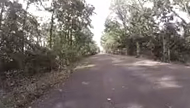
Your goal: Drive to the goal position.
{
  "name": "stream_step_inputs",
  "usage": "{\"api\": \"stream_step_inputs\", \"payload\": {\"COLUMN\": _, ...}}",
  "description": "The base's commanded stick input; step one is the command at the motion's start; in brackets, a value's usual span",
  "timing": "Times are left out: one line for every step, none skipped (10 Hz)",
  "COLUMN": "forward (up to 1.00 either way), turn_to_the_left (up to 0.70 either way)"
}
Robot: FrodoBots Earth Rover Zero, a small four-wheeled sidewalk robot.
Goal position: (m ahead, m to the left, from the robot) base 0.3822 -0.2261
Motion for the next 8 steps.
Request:
{"api": "stream_step_inputs", "payload": {"forward": 0.05, "turn_to_the_left": -0.03}}
{"api": "stream_step_inputs", "payload": {"forward": 0.06, "turn_to_the_left": -0.03}}
{"api": "stream_step_inputs", "payload": {"forward": 0.06, "turn_to_the_left": -0.03}}
{"api": "stream_step_inputs", "payload": {"forward": 0.06, "turn_to_the_left": -0.03}}
{"api": "stream_step_inputs", "payload": {"forward": 0.05, "turn_to_the_left": -0.03}}
{"api": "stream_step_inputs", "payload": {"forward": 0.05, "turn_to_the_left": -0.03}}
{"api": "stream_step_inputs", "payload": {"forward": 0.05, "turn_to_the_left": -0.03}}
{"api": "stream_step_inputs", "payload": {"forward": 0.05, "turn_to_the_left": -0.03}}
